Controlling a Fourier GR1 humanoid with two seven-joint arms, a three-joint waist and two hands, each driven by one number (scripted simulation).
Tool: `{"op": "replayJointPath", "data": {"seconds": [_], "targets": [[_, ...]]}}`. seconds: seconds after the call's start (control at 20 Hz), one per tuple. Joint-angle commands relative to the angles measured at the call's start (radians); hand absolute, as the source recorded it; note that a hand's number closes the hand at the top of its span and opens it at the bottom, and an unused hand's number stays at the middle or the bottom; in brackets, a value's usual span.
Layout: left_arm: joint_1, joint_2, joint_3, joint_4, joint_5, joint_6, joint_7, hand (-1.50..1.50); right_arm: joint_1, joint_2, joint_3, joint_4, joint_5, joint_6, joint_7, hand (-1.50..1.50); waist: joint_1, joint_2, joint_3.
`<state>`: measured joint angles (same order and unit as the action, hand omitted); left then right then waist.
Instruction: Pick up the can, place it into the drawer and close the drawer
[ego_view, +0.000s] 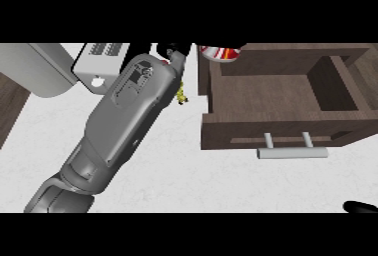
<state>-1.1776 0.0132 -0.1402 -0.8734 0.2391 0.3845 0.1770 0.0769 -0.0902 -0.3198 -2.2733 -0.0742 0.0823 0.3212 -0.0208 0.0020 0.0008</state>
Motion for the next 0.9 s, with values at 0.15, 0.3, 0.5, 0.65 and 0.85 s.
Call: {"op": "replayJointPath", "data": {"seconds": [0.15, 0.3, 0.5, 0.65, 0.85], "targets": [[-0.162, -0.013, -0.032, 0.129, 0.039, 0.052, 0.040, 1.50, -0.020, -0.013, -0.010, -0.011, -0.009, -0.009, 0.035, -1.50, -0.009, 0.001, 0.000], [-0.245, -0.013, -0.046, 0.186, 0.050, 0.060, 0.088, 1.50, -0.040, -0.043, -0.056, 0.071, -0.038, 0.018, -0.033, -1.50, -0.012, 0.002, 0.001], [-0.307, -0.013, -0.047, 0.336, 0.078, 0.060, -0.007, 1.50, -0.005, 0.036, 0.062, -0.030, 0.052, -0.023, 0.002, -1.50, -0.035, 0.009, 0.001], [-0.357, -0.013, -0.080, 0.408, 0.133, 0.087, -0.008, 1.50, -0.094, -0.019, 0.048, -0.006, 0.008, -0.017, 0.067, -1.50, -0.054, 0.015, 0.001], [-0.399, -0.013, -0.084, 0.475, 0.140, 0.081, -0.047, 1.50, -0.087, -0.051, -0.030, 0.089, -0.045, 0.022, -0.022, -1.50, -0.061, 0.019, 0.003]]}}
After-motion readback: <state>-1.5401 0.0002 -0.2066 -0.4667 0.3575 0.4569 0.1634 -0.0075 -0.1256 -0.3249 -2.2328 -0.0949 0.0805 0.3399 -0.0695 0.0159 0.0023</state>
